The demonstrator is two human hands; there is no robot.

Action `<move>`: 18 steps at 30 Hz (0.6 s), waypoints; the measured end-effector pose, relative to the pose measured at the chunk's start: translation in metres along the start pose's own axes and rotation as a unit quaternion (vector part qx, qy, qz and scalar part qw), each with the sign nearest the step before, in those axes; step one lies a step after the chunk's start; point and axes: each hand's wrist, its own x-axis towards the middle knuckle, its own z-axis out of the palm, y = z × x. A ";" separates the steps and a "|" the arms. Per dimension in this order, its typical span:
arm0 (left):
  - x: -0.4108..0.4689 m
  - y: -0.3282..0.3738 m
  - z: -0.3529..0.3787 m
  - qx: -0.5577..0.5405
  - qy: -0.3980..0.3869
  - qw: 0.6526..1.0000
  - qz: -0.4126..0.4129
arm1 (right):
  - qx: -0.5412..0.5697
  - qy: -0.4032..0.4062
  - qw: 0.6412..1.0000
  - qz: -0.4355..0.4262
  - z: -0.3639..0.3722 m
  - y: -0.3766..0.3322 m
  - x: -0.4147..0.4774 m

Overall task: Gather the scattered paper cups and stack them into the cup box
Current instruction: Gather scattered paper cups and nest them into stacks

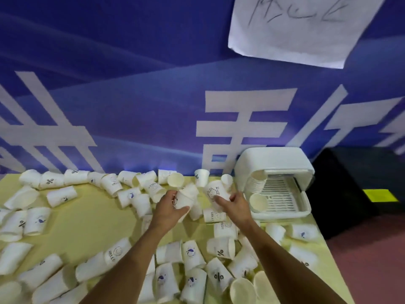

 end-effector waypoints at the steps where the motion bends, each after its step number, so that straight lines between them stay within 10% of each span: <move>1: -0.001 0.009 0.010 0.003 -0.008 1.000 0.003 | 0.009 0.007 1.000 0.008 -0.012 0.010 -0.001; 18: -0.009 0.057 0.082 0.088 -0.051 0.995 0.022 | 0.010 0.082 0.995 -0.047 -0.105 0.063 0.036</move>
